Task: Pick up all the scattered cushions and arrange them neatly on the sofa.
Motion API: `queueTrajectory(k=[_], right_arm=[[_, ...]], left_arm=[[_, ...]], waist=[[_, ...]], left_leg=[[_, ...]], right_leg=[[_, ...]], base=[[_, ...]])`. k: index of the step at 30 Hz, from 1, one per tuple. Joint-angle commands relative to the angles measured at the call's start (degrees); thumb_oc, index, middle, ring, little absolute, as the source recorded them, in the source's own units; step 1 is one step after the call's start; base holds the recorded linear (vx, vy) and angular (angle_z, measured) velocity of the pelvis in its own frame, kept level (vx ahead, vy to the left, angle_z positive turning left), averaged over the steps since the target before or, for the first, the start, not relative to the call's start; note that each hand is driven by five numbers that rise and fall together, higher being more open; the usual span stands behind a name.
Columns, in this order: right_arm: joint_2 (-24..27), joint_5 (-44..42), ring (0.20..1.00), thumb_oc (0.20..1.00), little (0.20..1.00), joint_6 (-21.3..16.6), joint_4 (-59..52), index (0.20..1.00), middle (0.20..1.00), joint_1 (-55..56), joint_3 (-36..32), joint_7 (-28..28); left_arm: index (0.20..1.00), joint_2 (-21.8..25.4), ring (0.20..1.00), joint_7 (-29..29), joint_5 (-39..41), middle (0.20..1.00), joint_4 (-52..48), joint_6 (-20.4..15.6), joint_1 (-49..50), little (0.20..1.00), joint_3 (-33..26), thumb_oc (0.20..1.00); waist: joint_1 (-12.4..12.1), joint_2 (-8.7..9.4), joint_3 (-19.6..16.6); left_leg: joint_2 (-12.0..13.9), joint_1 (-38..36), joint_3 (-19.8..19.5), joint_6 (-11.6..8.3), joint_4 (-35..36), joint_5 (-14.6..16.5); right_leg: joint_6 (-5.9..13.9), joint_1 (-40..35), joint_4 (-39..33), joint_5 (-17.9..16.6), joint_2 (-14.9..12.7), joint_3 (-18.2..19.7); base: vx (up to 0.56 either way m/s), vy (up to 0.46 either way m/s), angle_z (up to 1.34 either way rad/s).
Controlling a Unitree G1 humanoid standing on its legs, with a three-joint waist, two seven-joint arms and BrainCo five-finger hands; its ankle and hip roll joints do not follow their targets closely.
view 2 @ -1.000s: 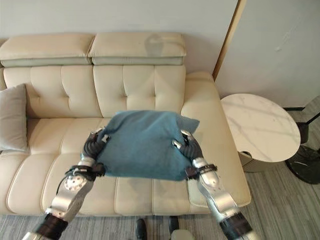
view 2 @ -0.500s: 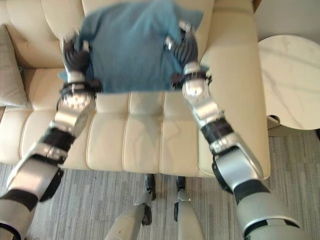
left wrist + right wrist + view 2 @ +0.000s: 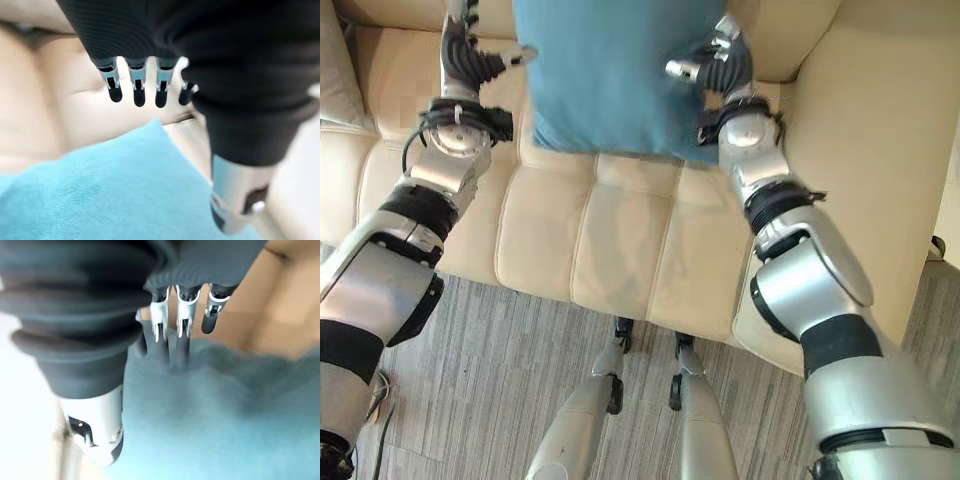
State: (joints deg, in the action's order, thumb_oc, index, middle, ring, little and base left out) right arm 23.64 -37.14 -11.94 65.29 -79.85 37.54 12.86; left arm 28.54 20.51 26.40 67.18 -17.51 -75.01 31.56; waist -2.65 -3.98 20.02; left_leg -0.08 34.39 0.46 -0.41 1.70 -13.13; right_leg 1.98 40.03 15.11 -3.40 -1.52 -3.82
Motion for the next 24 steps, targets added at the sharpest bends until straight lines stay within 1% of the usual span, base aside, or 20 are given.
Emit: queueTrajectory(k=[1,3,5,6,9,10,11,12,13,15,18,19,20,21,22,23,24], right_arm=[[-0.26,0.43,1.0,1.0,1.0,-2.39,-3.31,1.0,1.0,-5.06,-3.07,-0.37],[0.87,0.85,1.0,1.0,1.0,-2.92,-6.19,1.0,1.0,-2.38,-4.27,-0.14],[2.76,1.7,1.0,1.0,1.0,-3.76,-10.89,1.0,1.0,0.7,-6.03,0.23],[5.08,3.9,1.0,1.0,1.0,-4.02,-18.06,1.0,1.0,5.33,-7.8,0.76],[7.9,7.84,1.0,1.0,1.0,-4.67,-28.55,1.0,1.0,14.65,-11.66,0.17],[7.9,7.93,1.0,1.0,1.0,-4.58,-28.76,1.0,1.0,14.85,-11.71,0.24],[8.74,9.33,1.0,1.0,1.0,-4.66,-32.11,1.0,1.0,18.27,-12.97,-0.11],[9.91,11.22,1.0,1.0,1.0,-4.45,-35.96,1.0,1.0,22.72,-14.44,-0.51],[11.83,14.69,1.0,1.0,1.0,-4.47,-45.07,1.0,1.0,35.49,-19.0,-3.25],[13.07,17.28,1.0,1.0,1.0,-4.65,-51.18,1.0,1.0,46.92,-23.4,-5.77],[13.79,20.54,1.0,1.0,1.0,-4.69,-58.2,1.0,1.0,64.44,-28.55,-11.19],[13.78,20.56,1.0,1.0,1.0,-4.64,-58.32,1.0,1.0,64.57,-28.6,-11.2],[13.47,21.08,1.0,1.0,1.0,-4.45,-58.61,1.0,1.0,69.43,-29.72,-12.96],[12.66,23.0,1.0,1.0,1.0,-3.95,-58.37,1.0,1.0,77.19,-31.36,-15.57],[12.66,23.0,1.0,1.0,1.0,-3.93,-58.42,1.0,1.0,77.23,-31.37,-15.57],[12.41,24.86,1.0,1.0,1.0,-3.38,-57.3,1.0,1.0,80.47,-31.37,-16.89],[11.77,28.82,1.0,1.0,1.0,-2.65,-52.7,1.0,1.0,84.7,-30.47,-17.86]], left_arm=[[1.0,2.07,1.0,-1.5,3.32,1.0,0.64,-1.66,-5.53,1.0,-3.21,1.0],[1.0,2.94,1.0,-1.54,3.86,1.0,-2.01,-2.29,-2.56,1.0,-4.63,1.0],[1.0,4.18,1.0,-1.72,3.88,1.0,-6.97,-3.28,0.65,1.0,-5.55,1.0],[1.0,5.92,1.0,-1.95,3.5,1.0,-15.92,-4.38,5.6,1.0,-6.94,1.0],[1.0,7.85,1.0,-2.72,1.61,1.0,-27.13,-5.4,14.02,1.0,-9.05,1.0],[1.0,7.84,1.0,-2.66,1.54,1.0,-27.31,-5.33,14.21,1.0,-9.11,1.0],[1.0,8.06,1.0,-3.34,1.24,1.0,-30.53,-5.41,17.53,1.0,-10.17,1.0],[1.0,8.82,1.0,-4.07,0.54,1.0,-34.89,-5.47,22.14,1.0,-11.68,1.0],[1.0,9.77,1.0,-6.88,-1.09,1.0,-42.27,-4.74,33.9,1.0,-15.05,1.0],[1.0,10.41,1.0,-10.16,-3.16,1.0,-47.11,-3.89,44.5,1.0,-18.13,1.0],[1.0,9.97,1.0,-15.33,-6.62,1.0,-50.23,-2.11,59.92,1.0,-21.82,1.0],[1.0,9.97,1.0,-15.33,-6.63,1.0,-50.3,-2.08,60.0,1.0,-21.82,1.0],[1.0,9.56,1.0,-16.58,-8.32,1.0,-49.58,-1.56,64.41,1.0,-23.02,1.0],[1.0,7.58,1.0,-18.9,-9.48,1.0,-47.82,-0.55,71.29,1.0,-24.76,1.0],[1.0,7.59,1.0,-18.9,-9.49,1.0,-47.85,-0.54,71.33,1.0,-24.77,1.0],[1.0,6.18,1.0,-19.74,-10.67,1.0,-45.96,0.09,74.01,1.0,-25.58,1.0],[1.0,3.66,1.0,-20.04,-12.61,1.0,-40.31,1.0,77.13,1.0,-26.29,1.0]], waist=[[0.45,3.71,2.71],[0.86,4.15,2.94],[1.15,4.29,3.13],[1.4,4.14,3.18],[1.94,4.12,3.07],[1.92,4.11,2.96],[2.0,4.06,2.65],[2.12,4.1,2.36],[2.72,4.54,1.52],[3.26,5.05,0.37],[4.66,6.17,-1.9],[4.63,6.17,-2.05],[5.25,6.46,-3.13],[6.18,6.77,-5.13],[6.17,6.76,-5.34],[6.58,6.83,-6.47],[7.24,6.92,-8.32]], left_leg=[[-0.31,0.21,2.98,-3.55,-2.7,7.04],[-0.09,0.08,3.24,-3.55,-2.84,7.09],[-0.05,-0.57,3.25,-3.57,-2.83,7.12],[-0.07,-1.71,3.44,-3.64,-2.53,6.84],[-0.05,-4.66,3.64,-3.64,-2.04,7.13],[-0.03,-4.55,3.66,-3.63,-1.97,6.9],[-0.08,-5.81,3.78,-3.59,-1.61,7.01],[-0.03,-7.22,3.88,-3.5,-1.34,7.16],[-0.12,-10.26,4.43,-3.25,-1.19,7.84],[-0.08,-12.89,4.81,-2.77,-1.43,8.93],[0.2,-17.24,5.76,-2.1,-2.02,10.58],[0.21,-17.09,5.78,-2.1,-1.98,10.43],[0.29,-18.66,6.25,-1.99,-1.95,10.82],[0.29,-21.5,6.64,-1.78,-2.06,11.64],[0.3,-21.26,6.67,-1.78,-2.02,11.49],[0.3,-22.64,6.73,-1.69,-1.85,11.69],[0.26,-24.95,7.01,-1.57,-1.83,12.27]], right_leg=[[6.97,-5.4,-9.21,1.07,-4.24,3.79],[6.95,-5.5,-9.39,0.93,-4.13,4.26],[6.91,-6.13,-9.58,0.86,-4.05,4.65],[6.81,-7.23,-9.84,0.69,-3.99,4.68],[6.63,-9.79,-9.84,1.05,-4.06,4.56],[6.62,-9.72,-10.0,0.78,-4.04,4.58],[6.58,-10.84,-10.14,0.91,-4.05,4.57],[6.54,-12.16,-10.26,1.02,-4.14,4.37],[6.56,-15.09,-10.42,1.24,-4.37,3.98],[6.58,-17.77,-10.56,1.66,-4.76,3.73],[6.82,-22.05,-10.34,2.29,-5.25,3.25],[6.81,-21.93,-10.49,2.09,-5.23,3.27],[6.95,-23.49,-10.64,2.26,-5.26,3.13],[7.1,-26.11,-10.57,2.68,-5.19,2.9],[7.09,-25.91,-10.7,2.48,-5.17,2.92],[7.2,-27.18,-10.88,2.65,-5.13,2.82],[7.36,-29.15,-10.98,2.69,-5.14,2.63]], base=[[-0.07,0.033,-0.09],[-0.07,0.027,-0.09],[-0.09,0.029,-0.11],[-0.09,0.03,-0.11],[-0.05,0.019,-0.08],[-0.02,0.015,-0.06],[-0.02,0.016,-0.06],[0.02,0.035,-0.12],[0.06,0.04,-0.14],[0.08,0.043,-0.13],[0.08,0.026,-0.12],[0.06,0.032,-0.17],[0.11,0.058,-0.26],[0.11,0.058,-0.3],[0.11,0.05,-0.26],[0.08,0.045,-0.26],[0.11,0.058,-0.15]])
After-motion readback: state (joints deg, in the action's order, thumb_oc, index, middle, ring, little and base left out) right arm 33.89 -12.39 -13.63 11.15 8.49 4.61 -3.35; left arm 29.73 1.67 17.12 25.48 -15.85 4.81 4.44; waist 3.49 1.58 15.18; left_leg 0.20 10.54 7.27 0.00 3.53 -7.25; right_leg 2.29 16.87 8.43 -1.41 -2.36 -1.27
